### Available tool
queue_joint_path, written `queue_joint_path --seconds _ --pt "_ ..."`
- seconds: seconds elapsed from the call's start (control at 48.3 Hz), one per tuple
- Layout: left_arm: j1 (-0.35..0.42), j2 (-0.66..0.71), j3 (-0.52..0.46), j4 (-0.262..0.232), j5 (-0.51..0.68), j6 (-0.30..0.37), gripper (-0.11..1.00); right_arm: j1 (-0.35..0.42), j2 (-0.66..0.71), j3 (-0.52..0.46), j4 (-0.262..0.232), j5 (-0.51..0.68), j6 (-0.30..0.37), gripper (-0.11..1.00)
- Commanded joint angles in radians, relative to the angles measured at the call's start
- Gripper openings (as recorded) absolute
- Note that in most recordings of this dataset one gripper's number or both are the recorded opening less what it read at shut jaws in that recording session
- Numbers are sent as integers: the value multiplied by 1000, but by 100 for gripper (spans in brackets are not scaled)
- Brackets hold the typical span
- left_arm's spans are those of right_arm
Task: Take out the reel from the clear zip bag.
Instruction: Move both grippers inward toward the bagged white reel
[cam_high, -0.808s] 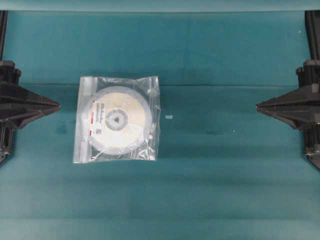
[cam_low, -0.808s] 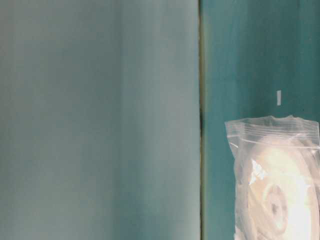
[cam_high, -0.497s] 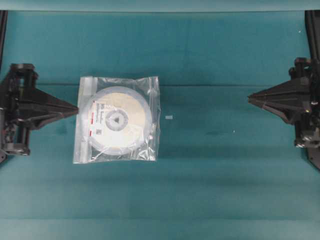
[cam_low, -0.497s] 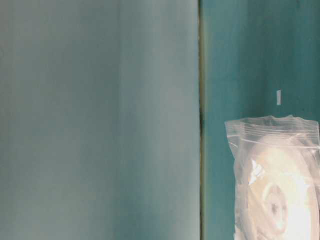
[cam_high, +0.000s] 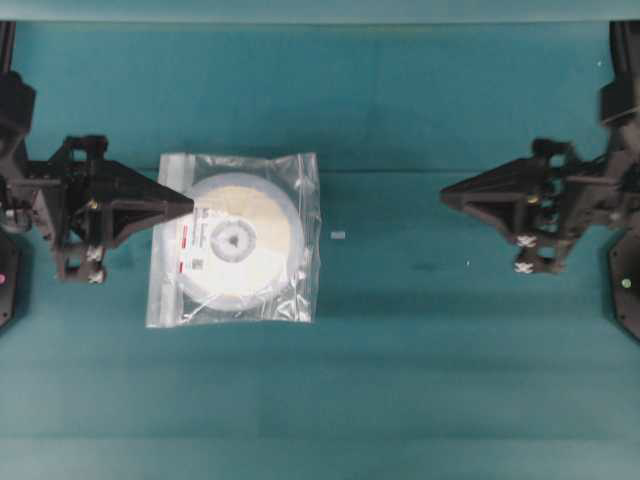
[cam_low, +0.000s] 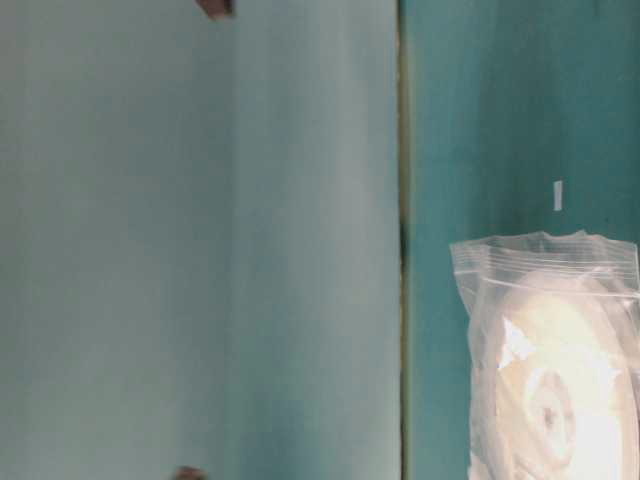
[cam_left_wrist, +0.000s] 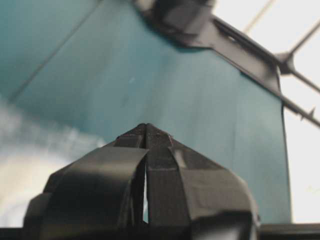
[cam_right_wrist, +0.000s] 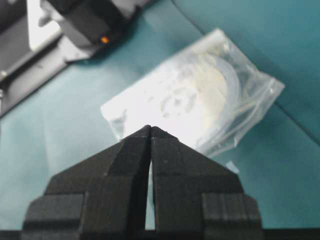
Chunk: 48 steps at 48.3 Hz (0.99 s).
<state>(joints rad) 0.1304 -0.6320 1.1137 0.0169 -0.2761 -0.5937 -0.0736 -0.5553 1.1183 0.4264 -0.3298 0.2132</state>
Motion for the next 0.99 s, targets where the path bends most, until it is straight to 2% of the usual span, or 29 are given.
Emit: queue_joint_path --seconds 0.0,0.062,0.124,0.352,0.663,0.705,0.808,0.974 --pt "38 6 25 2 5 -100 -3 -2 60 -48 3 -12 23 0" --pt "57 6 61 2 8 -153 -3 -2 97 -69 3 -15 31 0" --pt "77 6 104 2 12 -176 -3 -2 127 -87 3 -17 37 0" --pt "163 3 216 2 14 -181 -3 -2 201 -143 3 -17 44 0" --pt "184 38 307 2 0 -181 -1 11 212 -149 3 -12 44 0" --pt "186 43 310 2 -3 -181 3 11 212 -149 3 -12 44 0" --pt "184 41 308 2 -14 -183 22 11 215 -149 3 2 46 0" --pt "184 60 321 2 -8 -189 71 18 218 -152 3 18 48 0"
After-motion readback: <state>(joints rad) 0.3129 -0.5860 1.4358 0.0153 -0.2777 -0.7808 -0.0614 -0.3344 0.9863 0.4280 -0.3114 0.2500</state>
